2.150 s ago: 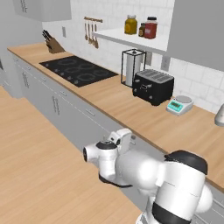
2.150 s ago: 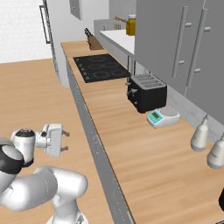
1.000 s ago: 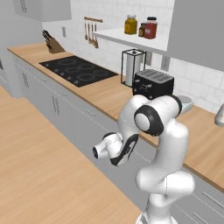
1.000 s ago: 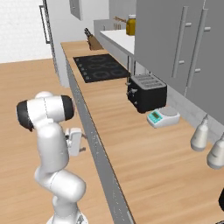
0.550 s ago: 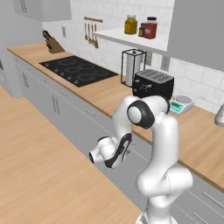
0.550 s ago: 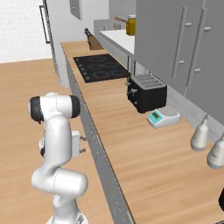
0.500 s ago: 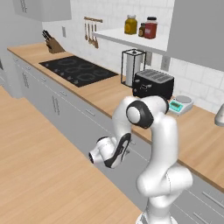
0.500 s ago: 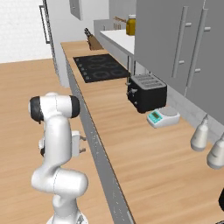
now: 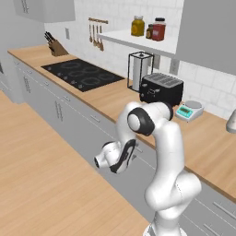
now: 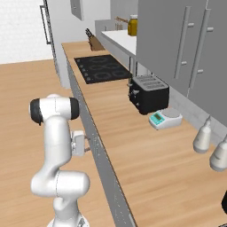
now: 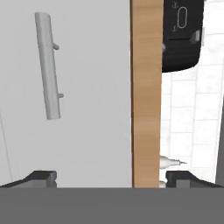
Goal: Take a straw from the drawer in front and place it inside the glass cup on the dining counter.
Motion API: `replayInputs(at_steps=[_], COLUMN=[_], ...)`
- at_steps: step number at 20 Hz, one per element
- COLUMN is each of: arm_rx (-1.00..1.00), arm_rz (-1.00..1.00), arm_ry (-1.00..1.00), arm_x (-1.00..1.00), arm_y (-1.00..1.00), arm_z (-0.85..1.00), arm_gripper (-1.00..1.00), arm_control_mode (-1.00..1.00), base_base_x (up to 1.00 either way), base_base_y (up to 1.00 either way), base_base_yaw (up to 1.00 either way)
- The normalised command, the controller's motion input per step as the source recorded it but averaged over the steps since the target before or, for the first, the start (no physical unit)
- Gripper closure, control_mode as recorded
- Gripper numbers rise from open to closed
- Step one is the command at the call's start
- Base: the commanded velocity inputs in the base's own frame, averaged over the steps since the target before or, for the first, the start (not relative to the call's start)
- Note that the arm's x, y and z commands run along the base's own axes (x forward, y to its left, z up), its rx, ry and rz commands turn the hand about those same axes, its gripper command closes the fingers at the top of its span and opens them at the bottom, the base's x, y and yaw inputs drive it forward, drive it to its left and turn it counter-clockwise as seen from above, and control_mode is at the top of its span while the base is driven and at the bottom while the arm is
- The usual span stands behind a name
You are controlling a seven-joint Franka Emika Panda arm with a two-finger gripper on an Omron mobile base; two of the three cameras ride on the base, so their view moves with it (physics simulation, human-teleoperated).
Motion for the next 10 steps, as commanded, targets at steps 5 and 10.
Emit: replayInputs(at_steps=[5, 10], arm_rx=[0.04, 0.05], arm_rz=[0.08, 0.12], arm_ry=[0.00, 0.00], arm_x=[0.20, 0.21], arm_y=[-0.24, -0.21], arm_z=[-0.03, -0.21], arm_gripper=[-1.00, -1.00], arm_control_mode=[-1.00, -1.00], base_base_x=[0.00, 0.00], base_base_y=[0.00, 0.00], base_base_yaw=[0.00, 0.00])
